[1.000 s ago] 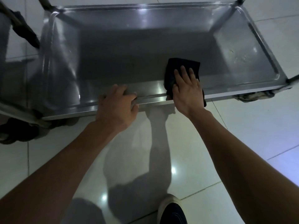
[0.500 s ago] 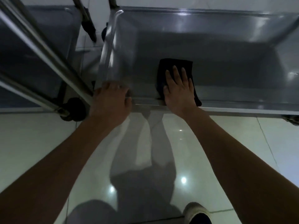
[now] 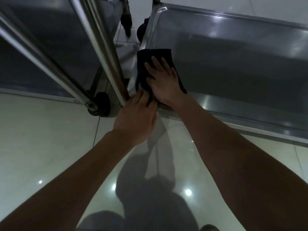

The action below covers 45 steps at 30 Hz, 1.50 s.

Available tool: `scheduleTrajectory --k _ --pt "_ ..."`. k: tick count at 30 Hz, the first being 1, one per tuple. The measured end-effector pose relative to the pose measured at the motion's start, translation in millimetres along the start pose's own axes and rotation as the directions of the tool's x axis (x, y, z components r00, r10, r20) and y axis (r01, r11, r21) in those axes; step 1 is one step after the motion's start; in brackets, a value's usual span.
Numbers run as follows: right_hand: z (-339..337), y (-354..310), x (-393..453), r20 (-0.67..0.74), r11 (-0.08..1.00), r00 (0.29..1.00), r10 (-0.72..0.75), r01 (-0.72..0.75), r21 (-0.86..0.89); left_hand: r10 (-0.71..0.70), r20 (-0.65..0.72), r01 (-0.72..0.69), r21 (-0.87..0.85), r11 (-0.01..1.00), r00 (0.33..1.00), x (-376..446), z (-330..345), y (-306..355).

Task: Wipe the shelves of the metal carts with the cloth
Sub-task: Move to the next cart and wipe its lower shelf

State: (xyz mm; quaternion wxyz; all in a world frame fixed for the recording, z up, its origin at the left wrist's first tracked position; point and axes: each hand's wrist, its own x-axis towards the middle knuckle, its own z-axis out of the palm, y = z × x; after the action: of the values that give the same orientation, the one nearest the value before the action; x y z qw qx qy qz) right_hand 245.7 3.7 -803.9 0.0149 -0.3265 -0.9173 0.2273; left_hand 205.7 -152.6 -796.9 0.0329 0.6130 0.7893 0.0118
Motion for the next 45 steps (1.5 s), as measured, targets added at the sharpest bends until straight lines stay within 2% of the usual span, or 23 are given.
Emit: scheduleTrajectory --k 4,8,13,18,22,29,35,39,41,45 --pt "-3 3 1 0.005 0.999 0.999 -0.032 0.031 0.044 -0.012 0.010 0.012 -0.004 1.000 1.000 0 -2 4" --pt "-5 21 -12 -0.084 0.998 0.995 -0.054 0.054 0.008 -0.019 0.013 0.019 0.004 1.000 1.000 5 -3 7" --pt "-22 75 -37 -0.174 0.994 0.978 0.112 -0.108 0.033 -0.013 0.025 0.012 0.016 1.000 1.000 24 -6 26" --pt "-46 130 -75 -0.224 0.978 0.952 0.211 -0.204 0.053 0.070 -0.007 -0.070 0.038 0.997 0.998 58 -8 75" --pt "-62 175 -109 -0.256 0.964 0.932 0.256 -0.265 0.002 0.107 0.009 -0.106 -0.026 0.994 0.994 91 -7 117" --pt "-98 256 -174 -0.338 0.874 0.809 0.480 -0.476 0.101 0.139 0.025 -0.137 -0.060 0.989 0.990 113 10 151" --pt "-93 250 -166 -0.386 0.856 0.778 0.495 -0.512 0.066 0.167 0.016 -0.164 -0.119 0.979 0.986 111 8 144" --pt "-88 237 -150 -0.368 0.868 0.796 0.481 -0.491 0.071 0.201 -0.005 -0.198 -0.197 0.960 0.979 105 -4 125" --pt "-83 224 -132 -0.345 0.875 0.813 0.469 -0.480 0.059 0.142 -0.029 -0.145 -0.172 0.974 0.989 100 -10 105" --pt "-68 184 -89 -0.286 0.900 0.859 0.424 -0.435 0.029 -0.077 -0.005 0.077 -0.065 0.995 0.997 90 -19 52"
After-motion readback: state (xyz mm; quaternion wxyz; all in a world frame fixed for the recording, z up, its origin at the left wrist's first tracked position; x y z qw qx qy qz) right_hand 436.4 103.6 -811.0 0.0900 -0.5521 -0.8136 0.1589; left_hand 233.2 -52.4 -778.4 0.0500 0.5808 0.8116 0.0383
